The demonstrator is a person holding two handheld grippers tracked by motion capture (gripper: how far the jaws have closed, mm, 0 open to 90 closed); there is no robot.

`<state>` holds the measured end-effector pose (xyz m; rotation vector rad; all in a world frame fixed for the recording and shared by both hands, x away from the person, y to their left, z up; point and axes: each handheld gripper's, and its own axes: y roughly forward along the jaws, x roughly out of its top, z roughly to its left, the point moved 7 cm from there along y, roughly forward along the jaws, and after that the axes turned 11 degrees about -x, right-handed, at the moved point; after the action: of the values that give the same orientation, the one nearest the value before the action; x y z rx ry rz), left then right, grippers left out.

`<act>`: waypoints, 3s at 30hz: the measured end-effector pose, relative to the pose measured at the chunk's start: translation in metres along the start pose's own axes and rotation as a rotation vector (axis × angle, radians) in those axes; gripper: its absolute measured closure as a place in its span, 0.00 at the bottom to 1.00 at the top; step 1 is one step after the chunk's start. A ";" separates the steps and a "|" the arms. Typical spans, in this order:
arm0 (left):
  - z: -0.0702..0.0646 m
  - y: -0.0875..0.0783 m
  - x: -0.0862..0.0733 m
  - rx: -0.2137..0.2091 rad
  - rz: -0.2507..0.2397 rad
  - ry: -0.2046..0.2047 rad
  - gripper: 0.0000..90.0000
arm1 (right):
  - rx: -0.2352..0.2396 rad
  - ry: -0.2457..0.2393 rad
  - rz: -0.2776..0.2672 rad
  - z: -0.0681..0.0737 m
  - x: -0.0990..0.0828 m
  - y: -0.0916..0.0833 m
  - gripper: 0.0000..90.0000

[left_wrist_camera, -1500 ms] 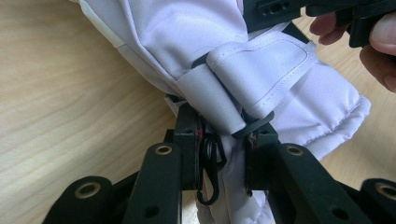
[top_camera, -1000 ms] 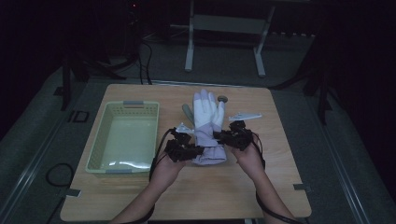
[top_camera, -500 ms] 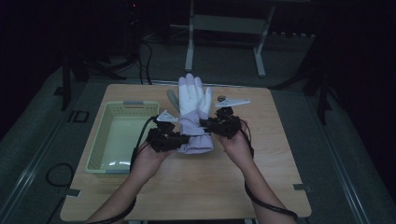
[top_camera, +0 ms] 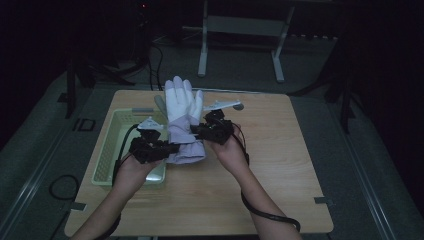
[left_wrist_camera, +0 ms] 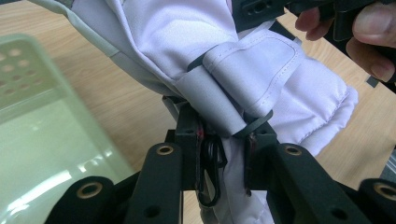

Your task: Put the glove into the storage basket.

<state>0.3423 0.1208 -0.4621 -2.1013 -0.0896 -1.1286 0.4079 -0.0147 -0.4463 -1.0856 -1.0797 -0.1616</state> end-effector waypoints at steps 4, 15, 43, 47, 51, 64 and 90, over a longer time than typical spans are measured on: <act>0.012 -0.018 -0.006 0.015 -0.007 -0.011 0.82 | 0.017 -0.017 0.000 0.019 0.011 0.011 0.88; 0.037 -0.055 -0.022 0.046 -0.011 -0.021 0.81 | 0.051 -0.042 -0.010 0.060 0.029 0.035 0.88; 0.107 -0.051 -0.096 0.013 0.082 -0.166 0.81 | 0.069 -0.025 0.139 0.106 -0.008 0.127 0.88; 0.114 -0.042 -0.106 0.021 0.132 -0.206 0.81 | 0.051 -0.038 0.185 0.108 -0.018 0.139 0.88; 0.121 -0.035 -0.112 0.041 0.173 -0.259 0.81 | 0.023 -0.069 0.236 0.110 -0.024 0.152 0.88; 0.126 -0.024 -0.125 0.082 0.277 -0.326 0.78 | -0.019 -0.124 0.330 0.119 -0.034 0.166 0.87; 0.118 -0.048 -0.114 0.233 0.045 -0.230 0.42 | 0.099 -0.072 0.188 0.094 -0.013 0.129 0.38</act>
<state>0.3360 0.2614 -0.5600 -2.0041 -0.2679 -0.8050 0.4172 0.1191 -0.5341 -1.1032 -1.0319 0.0807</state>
